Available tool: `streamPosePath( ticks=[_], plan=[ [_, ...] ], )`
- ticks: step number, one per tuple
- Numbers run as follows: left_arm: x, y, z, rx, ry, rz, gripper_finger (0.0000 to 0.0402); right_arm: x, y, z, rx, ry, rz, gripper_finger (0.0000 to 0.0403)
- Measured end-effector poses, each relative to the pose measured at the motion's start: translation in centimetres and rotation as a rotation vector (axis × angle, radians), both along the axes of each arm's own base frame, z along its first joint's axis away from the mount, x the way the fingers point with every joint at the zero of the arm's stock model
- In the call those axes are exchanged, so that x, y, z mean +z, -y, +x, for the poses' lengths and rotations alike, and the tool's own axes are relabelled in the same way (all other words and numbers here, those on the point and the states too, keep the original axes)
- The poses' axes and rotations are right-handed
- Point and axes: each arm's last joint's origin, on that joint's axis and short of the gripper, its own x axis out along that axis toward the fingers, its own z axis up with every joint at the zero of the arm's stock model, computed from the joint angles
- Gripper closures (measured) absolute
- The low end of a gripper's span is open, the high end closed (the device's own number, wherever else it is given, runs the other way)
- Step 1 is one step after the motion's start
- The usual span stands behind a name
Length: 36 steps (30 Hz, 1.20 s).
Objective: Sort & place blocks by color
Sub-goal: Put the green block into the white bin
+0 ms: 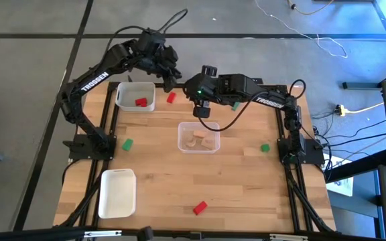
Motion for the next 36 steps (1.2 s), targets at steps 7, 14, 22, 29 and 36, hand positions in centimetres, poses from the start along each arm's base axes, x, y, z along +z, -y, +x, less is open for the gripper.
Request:
streamPosePath(
  ticks=[7,14,22,29,36],
  plan=[
    [0.0,-0.1,-0.1,0.028,-0.009,0.015,0.0302,0.0,0.0,0.1,0.0,0.0,0.0,0.023],
    [0.0,0.3,0.1,-0.086,-0.064,0.135,0.029,-0.1,0.0,0.1,0.0,0.0,0.0,0.023],
    [-1.0,2.1,0.1,-0.439,-0.253,0.352,0.0293,-0.1,0.0,0.1,0.0,-0.002,0.0,0.023],
    [-1.0,3.1,0.7,-0.47,-0.266,0.387,0.0294,-0.1,0.0,0.1,0.0,-0.003,0.0,0.023],
    [-1.0,3.4,0.8,-0.547,-0.292,0.459,0.0294,-0.1,0.3,0.0,-0.009,-0.002,0.002,0.023]
  ],
)
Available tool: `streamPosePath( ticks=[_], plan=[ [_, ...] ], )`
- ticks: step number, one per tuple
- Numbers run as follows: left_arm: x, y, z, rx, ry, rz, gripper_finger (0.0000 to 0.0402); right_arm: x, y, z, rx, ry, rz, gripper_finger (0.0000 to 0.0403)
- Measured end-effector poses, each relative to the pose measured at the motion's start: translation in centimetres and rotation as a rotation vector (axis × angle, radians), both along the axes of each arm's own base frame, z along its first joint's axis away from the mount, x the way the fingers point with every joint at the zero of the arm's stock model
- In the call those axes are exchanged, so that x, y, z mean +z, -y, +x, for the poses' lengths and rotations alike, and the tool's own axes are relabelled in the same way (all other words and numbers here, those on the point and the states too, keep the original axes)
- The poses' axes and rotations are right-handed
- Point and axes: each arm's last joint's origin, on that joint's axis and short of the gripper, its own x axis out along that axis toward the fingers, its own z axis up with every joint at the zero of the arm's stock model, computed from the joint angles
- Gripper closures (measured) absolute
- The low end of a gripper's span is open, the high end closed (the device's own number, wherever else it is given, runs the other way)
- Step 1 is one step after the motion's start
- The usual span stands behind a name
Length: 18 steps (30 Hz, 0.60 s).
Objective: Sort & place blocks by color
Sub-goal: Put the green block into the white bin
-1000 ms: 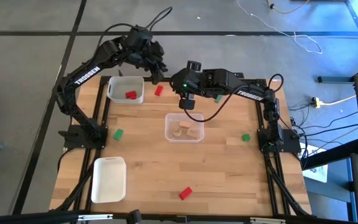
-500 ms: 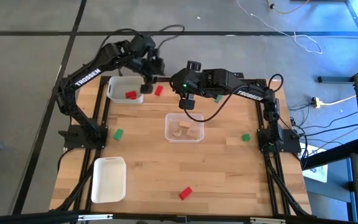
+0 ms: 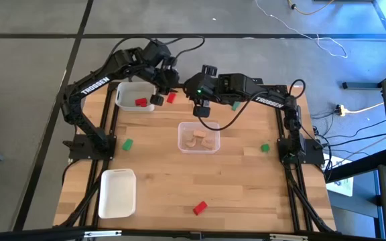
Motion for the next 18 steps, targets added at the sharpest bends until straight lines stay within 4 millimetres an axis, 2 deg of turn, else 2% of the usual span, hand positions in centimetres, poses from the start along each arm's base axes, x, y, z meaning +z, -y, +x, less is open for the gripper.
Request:
streamPosePath(
  ticks=[18],
  plan=[
    [-0.03,-0.54,-0.29,0.264,0.029,-0.133,0.0294,-0.07,0.47,-0.03,-0.001,0.002,0.017,0.023]
  ],
)
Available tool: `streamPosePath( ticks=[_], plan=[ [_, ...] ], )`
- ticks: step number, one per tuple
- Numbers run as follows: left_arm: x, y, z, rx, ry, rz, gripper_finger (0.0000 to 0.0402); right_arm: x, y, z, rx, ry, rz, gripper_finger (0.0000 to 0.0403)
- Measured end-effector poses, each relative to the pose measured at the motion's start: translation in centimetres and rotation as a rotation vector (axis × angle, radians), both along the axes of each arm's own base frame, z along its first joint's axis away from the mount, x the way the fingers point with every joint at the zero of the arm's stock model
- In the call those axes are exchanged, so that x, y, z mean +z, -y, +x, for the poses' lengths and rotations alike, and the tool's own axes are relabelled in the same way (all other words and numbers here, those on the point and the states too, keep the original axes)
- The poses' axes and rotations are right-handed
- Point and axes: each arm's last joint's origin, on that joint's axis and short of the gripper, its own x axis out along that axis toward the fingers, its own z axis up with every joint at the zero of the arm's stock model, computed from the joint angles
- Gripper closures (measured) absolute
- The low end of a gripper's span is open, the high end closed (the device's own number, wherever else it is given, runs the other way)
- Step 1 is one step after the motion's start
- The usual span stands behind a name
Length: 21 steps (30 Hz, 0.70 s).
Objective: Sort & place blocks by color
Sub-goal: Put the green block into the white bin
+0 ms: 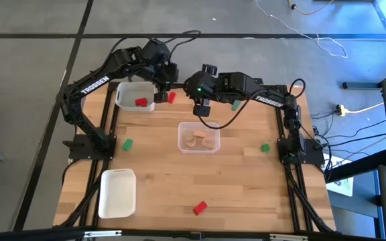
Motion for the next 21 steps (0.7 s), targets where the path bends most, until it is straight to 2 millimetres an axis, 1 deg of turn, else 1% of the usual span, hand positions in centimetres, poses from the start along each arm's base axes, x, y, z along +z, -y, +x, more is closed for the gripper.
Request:
streamPosePath(
  ticks=[8,21],
  plan=[
    [-0.21,0.13,-0.23,0.11,0.006,-0.109,0.0294,-0.09,-0.19,0.09,0.042,0.011,0.062,0.023],
    [-0.01,0.03,-0.06,0.108,0.032,-0.096,0.0294,-0.02,-0.12,0.16,0.025,0.032,0.068,0.023]
  ],
)
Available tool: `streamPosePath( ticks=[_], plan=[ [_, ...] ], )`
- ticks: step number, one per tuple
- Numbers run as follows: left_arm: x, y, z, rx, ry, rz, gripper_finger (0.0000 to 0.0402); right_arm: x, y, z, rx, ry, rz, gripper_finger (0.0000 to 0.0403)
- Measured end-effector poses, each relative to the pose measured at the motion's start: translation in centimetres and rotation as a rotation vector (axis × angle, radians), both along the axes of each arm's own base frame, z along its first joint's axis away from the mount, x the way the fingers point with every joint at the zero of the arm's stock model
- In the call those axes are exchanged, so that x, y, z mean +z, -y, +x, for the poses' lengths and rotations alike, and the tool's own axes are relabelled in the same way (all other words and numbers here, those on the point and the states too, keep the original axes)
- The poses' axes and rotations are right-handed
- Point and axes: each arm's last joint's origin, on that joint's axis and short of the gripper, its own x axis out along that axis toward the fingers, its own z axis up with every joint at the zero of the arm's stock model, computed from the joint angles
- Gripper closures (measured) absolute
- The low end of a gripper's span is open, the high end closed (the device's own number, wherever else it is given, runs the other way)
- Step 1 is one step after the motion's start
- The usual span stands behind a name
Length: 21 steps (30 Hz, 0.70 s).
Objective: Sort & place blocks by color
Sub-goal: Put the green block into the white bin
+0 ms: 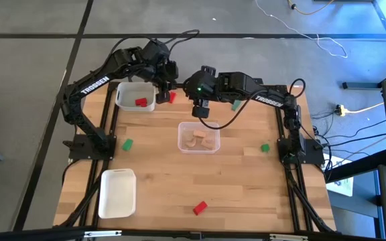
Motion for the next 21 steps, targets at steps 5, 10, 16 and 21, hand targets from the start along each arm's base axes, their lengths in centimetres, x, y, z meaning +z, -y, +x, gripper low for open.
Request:
streamPosePath(
  ticks=[5,10,16,21],
  plan=[
    [-0.01,0.0,0.0,0.0,0.0,0.0,0.0294,0.0,0.01,0.0,-0.002,0.0,-0.001,0.023],
    [0.0,0.0,0.0,0.0,0.0,0.0,0.0294,0.0,0.01,-0.01,-0.003,0.0,-0.002,0.023],
    [0.46,-0.21,0.41,-0.003,0.06,0.029,0.0294,0.0,0.01,-0.01,-0.003,-0.001,-0.003,0.023],
    [0.7,-0.32,0.59,-0.003,0.09,0.045,0.0294,0.0,0.01,-0.01,-0.004,0.0,-0.002,0.023]
  ],
)
